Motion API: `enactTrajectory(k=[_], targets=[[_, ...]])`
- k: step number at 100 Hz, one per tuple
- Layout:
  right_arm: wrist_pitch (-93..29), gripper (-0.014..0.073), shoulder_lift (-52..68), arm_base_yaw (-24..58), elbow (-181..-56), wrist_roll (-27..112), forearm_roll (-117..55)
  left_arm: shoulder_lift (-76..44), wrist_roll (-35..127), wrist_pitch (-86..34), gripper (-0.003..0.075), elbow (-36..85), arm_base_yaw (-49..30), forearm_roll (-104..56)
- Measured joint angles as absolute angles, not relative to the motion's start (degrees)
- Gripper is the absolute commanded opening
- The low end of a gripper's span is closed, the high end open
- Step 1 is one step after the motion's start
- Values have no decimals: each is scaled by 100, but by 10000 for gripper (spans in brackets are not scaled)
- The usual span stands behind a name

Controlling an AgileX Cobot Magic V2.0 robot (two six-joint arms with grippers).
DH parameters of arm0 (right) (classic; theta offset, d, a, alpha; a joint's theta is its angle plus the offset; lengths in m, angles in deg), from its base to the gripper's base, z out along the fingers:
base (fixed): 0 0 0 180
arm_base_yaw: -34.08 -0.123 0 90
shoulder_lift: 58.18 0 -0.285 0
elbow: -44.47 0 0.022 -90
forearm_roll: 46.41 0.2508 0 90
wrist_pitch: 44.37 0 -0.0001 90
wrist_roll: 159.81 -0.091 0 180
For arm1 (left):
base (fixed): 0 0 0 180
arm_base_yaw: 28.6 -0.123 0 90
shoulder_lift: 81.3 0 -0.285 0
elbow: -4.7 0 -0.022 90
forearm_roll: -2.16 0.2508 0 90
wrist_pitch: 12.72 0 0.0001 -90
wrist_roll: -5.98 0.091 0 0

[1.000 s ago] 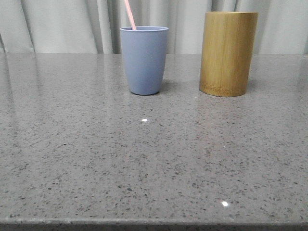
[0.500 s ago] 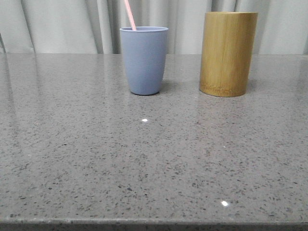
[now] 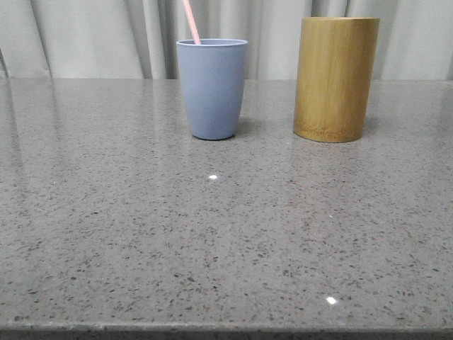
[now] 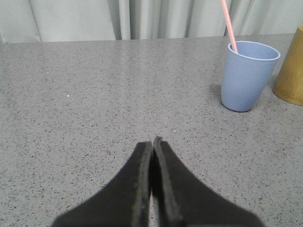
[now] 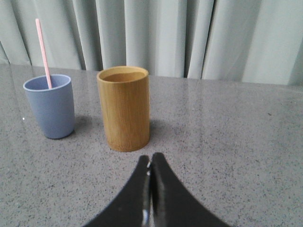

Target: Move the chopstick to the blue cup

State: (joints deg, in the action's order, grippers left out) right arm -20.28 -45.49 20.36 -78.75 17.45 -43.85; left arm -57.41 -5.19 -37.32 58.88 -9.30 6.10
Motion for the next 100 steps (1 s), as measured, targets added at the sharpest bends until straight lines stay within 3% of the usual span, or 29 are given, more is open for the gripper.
enactTrajectory(k=[81,100], targets=[[-1958,-105,-4549,2036,-7872,1745,-4385,-5782,-519,-3705,-19,5959,-939,587],[-1958,-105,-4549,2036,-7872,1745,-4385,-5881,-519,-3228,-19,6408,-1173,564]])
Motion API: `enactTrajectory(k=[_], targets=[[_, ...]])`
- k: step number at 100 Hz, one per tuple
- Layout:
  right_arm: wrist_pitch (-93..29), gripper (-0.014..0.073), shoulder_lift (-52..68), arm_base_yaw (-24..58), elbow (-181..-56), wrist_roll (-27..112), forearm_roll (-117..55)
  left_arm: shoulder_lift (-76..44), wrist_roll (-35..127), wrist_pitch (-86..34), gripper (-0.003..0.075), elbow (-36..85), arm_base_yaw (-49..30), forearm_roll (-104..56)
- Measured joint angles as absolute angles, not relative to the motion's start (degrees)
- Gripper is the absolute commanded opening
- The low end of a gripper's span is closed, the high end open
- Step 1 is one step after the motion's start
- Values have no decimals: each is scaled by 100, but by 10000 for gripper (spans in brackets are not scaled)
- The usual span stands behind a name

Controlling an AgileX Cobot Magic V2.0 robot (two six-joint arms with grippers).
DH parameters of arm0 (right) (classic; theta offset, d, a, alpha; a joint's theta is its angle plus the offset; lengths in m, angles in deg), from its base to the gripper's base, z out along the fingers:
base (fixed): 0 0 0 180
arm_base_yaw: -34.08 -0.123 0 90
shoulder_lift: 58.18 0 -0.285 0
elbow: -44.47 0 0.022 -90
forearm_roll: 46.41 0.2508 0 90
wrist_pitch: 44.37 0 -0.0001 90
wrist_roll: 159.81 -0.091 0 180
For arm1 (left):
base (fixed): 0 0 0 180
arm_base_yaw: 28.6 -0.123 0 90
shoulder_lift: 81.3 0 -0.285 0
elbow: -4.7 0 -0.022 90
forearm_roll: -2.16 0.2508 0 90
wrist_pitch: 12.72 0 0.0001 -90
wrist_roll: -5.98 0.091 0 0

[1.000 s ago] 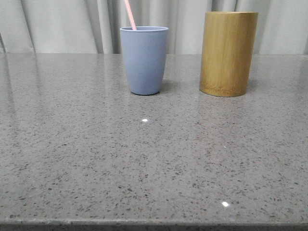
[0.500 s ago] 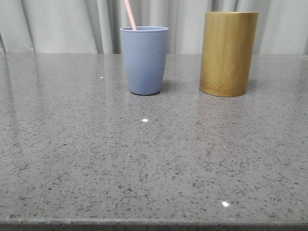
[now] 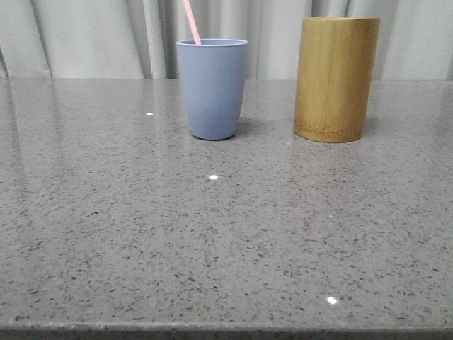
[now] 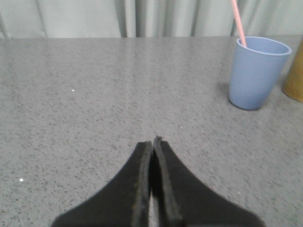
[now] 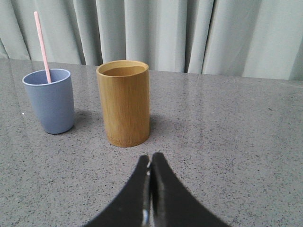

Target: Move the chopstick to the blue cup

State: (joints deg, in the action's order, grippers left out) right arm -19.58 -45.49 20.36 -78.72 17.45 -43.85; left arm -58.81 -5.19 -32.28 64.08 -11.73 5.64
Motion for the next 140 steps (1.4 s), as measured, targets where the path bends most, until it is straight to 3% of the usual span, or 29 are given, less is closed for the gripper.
enactTrajectory(k=[29,64,140], targets=[[-1958,-105,-4549,2036,-7872,1745,-4385,-6214,88,-2015,-19,7218,-1730,316],[-1958,-105,-4549,2036,-7872,1745,-4385,-7011,205,-1781,-19,8201,-2259,157],[-1947,-105,-4558,2036,-7872,1745,-4385,-7376,226,-2166,-19,8213,-2501,75]])
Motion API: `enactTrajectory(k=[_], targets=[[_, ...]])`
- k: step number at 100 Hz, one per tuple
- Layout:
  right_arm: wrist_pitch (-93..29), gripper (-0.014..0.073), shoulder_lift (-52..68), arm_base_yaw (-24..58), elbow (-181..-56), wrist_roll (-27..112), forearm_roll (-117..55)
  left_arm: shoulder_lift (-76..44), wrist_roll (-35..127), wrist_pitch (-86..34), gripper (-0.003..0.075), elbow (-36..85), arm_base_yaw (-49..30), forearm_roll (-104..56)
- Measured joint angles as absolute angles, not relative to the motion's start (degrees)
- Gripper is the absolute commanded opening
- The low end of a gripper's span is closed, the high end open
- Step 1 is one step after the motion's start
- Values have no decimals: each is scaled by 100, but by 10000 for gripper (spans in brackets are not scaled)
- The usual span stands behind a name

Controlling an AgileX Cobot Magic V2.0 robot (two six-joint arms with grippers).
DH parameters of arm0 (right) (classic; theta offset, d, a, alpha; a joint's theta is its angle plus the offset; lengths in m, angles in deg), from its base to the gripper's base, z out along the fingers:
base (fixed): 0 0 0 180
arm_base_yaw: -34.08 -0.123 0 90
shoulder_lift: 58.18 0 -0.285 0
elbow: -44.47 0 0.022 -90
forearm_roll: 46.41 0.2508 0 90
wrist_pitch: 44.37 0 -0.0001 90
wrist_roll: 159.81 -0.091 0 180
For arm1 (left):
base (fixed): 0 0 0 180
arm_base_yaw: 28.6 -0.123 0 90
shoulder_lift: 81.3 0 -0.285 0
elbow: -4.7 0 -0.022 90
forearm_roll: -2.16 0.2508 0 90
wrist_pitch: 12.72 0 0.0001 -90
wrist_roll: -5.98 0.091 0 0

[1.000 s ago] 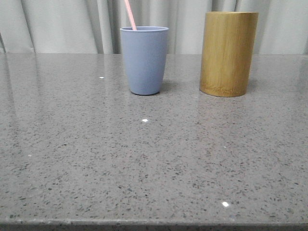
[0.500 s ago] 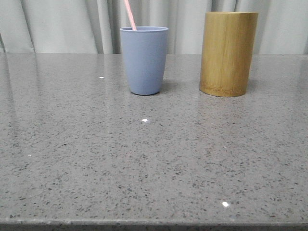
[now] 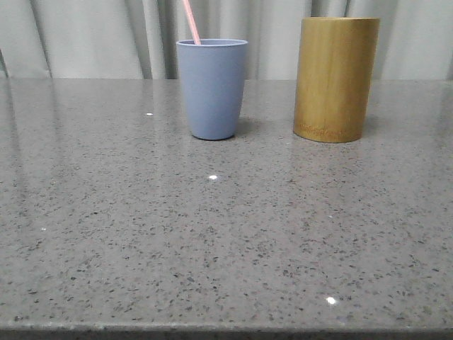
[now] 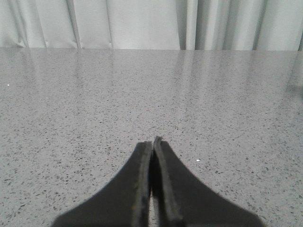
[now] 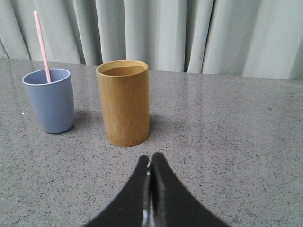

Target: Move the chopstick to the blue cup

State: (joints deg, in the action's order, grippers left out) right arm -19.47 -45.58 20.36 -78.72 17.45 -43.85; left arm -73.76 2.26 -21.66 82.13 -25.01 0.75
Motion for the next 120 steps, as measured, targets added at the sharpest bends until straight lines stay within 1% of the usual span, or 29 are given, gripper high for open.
enactTrajectory(k=[72,85,99,120], targets=[[-1982,-105,-4558,2036,-7806,1745,-4385,-7376,236,-2173,-19,8213,-2501,75],[-2161,-105,-4558,2101,-7535,1745,-4385,-7376,236,-2173,-19,8213,-2501,75],[-2679,-105,-4558,2250,-7124,1745,-4385,-7376,236,-2173,-19,8213,-2509,75],[-3153,-105,-4572,2729,-6509,1745,-4385,-7376,236,-2173,-19,8213,-2509,75]])
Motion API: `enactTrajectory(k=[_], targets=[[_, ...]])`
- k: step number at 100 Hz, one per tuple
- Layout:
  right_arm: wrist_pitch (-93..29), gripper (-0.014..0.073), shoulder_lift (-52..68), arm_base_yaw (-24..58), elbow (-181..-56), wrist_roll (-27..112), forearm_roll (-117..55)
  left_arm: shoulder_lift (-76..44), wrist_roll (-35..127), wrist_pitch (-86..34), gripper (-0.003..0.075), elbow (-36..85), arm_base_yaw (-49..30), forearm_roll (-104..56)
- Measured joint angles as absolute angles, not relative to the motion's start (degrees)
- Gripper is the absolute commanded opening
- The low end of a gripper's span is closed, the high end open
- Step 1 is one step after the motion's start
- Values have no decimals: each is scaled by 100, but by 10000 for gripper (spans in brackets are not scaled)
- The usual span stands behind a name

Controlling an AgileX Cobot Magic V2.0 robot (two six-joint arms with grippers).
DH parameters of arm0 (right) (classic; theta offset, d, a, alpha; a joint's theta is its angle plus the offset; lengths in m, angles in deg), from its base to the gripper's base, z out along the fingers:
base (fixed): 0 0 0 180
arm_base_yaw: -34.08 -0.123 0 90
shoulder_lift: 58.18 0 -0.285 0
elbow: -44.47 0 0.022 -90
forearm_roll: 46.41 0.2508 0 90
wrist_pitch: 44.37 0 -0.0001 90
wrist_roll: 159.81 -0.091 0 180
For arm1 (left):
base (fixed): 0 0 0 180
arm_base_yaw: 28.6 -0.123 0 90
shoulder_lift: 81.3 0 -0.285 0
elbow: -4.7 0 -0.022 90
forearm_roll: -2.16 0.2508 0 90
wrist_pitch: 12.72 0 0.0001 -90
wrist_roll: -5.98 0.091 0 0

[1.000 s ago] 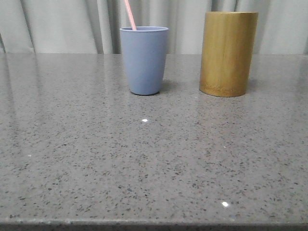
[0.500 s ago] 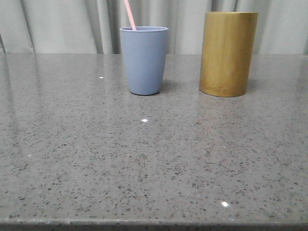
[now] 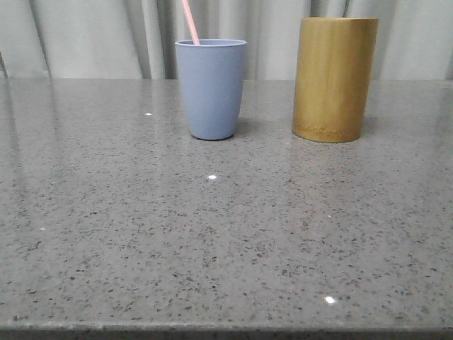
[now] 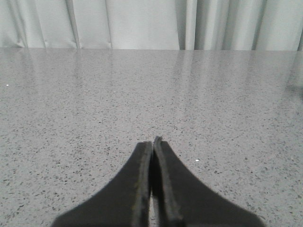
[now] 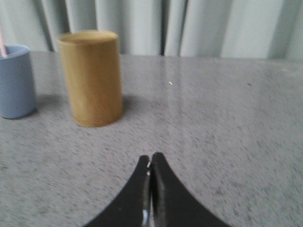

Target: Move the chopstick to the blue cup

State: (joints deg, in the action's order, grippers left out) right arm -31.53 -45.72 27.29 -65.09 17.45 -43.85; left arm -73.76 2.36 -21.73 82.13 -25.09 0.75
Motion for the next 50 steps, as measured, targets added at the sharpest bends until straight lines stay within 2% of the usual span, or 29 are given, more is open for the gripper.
enactTrajectory(k=[22,50], targets=[[-3227,-105,-4976,3223,-6085,1745,-4385,-7376,236,-2173,-19,8213,-2509,75],[-3379,-105,-5094,3343,-5682,1745,-4385,-7376,236,-2173,-19,8213,-2509,75]])
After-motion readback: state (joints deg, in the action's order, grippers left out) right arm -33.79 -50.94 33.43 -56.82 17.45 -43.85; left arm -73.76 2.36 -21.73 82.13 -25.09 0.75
